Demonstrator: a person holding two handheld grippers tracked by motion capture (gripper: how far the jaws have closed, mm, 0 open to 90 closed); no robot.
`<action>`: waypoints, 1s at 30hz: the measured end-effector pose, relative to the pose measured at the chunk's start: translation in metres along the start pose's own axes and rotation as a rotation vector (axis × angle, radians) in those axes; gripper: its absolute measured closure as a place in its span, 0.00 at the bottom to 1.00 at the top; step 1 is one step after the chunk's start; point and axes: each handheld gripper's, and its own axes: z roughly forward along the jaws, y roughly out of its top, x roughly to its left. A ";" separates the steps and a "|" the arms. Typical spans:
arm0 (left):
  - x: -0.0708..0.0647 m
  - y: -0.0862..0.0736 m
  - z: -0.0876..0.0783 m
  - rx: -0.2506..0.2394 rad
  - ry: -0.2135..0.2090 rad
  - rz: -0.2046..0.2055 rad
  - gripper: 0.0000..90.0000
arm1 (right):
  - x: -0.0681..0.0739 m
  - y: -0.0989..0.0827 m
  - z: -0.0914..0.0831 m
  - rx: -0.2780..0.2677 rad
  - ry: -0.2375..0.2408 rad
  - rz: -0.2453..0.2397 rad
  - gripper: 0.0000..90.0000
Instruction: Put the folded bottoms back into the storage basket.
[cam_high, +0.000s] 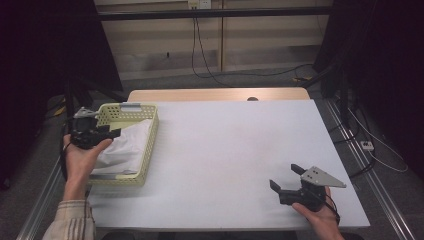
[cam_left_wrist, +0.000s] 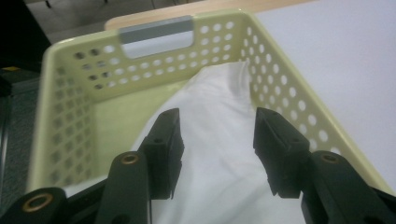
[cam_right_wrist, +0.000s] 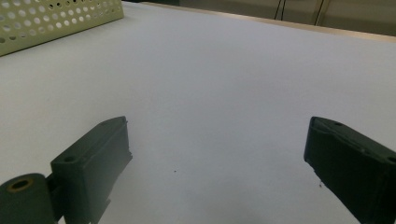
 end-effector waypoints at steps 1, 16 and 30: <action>-0.003 0.003 0.008 0.022 -0.003 0.003 0.58 | 0.000 0.000 0.000 0.000 0.000 0.000 0.07; 0.005 0.003 0.090 0.302 0.020 -0.116 0.97 | -0.001 0.000 0.000 0.002 0.004 0.001 0.07; 0.003 0.010 0.119 0.420 0.035 -0.104 1.00 | 0.000 0.001 -0.002 -0.004 0.001 -0.006 0.07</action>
